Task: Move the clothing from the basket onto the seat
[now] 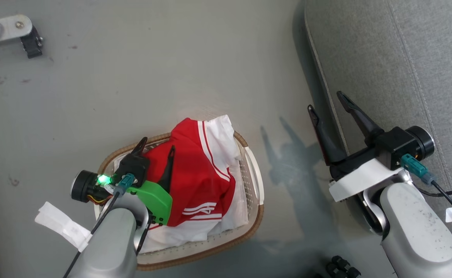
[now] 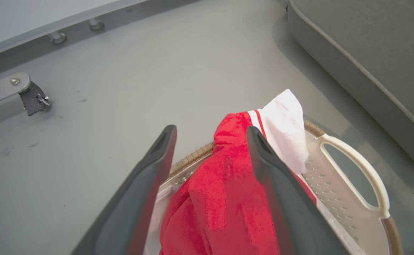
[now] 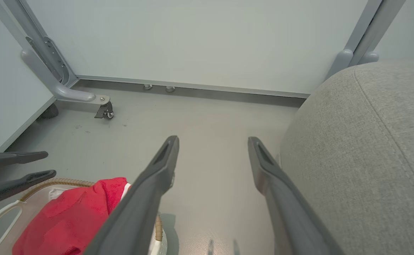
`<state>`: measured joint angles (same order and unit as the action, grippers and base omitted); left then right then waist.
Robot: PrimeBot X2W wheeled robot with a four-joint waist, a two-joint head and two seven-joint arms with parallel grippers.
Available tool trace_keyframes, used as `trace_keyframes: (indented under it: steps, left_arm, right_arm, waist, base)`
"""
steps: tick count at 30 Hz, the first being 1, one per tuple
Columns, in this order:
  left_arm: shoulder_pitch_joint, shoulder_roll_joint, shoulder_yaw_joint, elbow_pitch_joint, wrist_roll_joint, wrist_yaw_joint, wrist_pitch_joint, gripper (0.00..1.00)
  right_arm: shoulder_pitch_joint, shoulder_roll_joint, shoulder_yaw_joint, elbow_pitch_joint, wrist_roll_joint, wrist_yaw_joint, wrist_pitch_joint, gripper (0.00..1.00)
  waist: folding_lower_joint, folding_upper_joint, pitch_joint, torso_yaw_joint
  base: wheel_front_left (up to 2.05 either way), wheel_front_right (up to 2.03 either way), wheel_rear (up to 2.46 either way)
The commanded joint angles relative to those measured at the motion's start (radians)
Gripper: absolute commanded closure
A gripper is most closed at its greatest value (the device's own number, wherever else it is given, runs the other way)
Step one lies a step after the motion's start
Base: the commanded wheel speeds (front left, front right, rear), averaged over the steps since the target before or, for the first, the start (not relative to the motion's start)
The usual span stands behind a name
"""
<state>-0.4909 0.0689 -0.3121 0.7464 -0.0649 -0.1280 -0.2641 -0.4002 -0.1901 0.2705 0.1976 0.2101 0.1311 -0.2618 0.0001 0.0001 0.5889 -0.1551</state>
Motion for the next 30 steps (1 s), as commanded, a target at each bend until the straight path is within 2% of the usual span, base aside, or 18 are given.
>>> trace_keyframes:
  steps: [1, 10, 14, 30]
  left_arm:
    - [-0.03, 0.014, -0.009, 0.021, -0.018, -0.003, -0.001, 0.0]
    - [-0.121, 0.051, -0.089, 0.239, -0.141, -0.003, -0.001, 0.0]
    - [-0.174, 0.041, -0.135, 0.337, -0.198, -0.004, -0.001, 0.0]
    - [-0.248, 0.027, -0.41, 0.425, -0.401, -0.004, 0.032, 0.0]
  right_arm:
    - [-0.015, -0.002, 0.015, -0.005, 0.0, -0.001, -0.005, 0.0]
    - [-0.019, -0.01, 0.042, -0.011, 0.011, -0.001, -0.005, 0.0]
    - [-0.022, -0.01, 0.044, -0.012, 0.012, -0.001, -0.005, 0.0]
    - [-0.047, 0.01, 0.064, -0.028, 0.018, -0.001, -0.005, 0.0]
  waist:
    - [-0.0001, -0.0001, 0.09, -0.037]
    - [-0.0001, -0.0001, 0.168, -0.056]
    - [-0.0001, -0.0001, 0.191, -0.058]
    - [-0.0001, -0.0001, 0.253, -0.067]
  base:
    - [0.0, 0.0, 0.0]
    - [0.0, 0.0, 0.0]
    - [0.0, 0.0, 0.0]
    - [0.0, 0.0, 0.0]
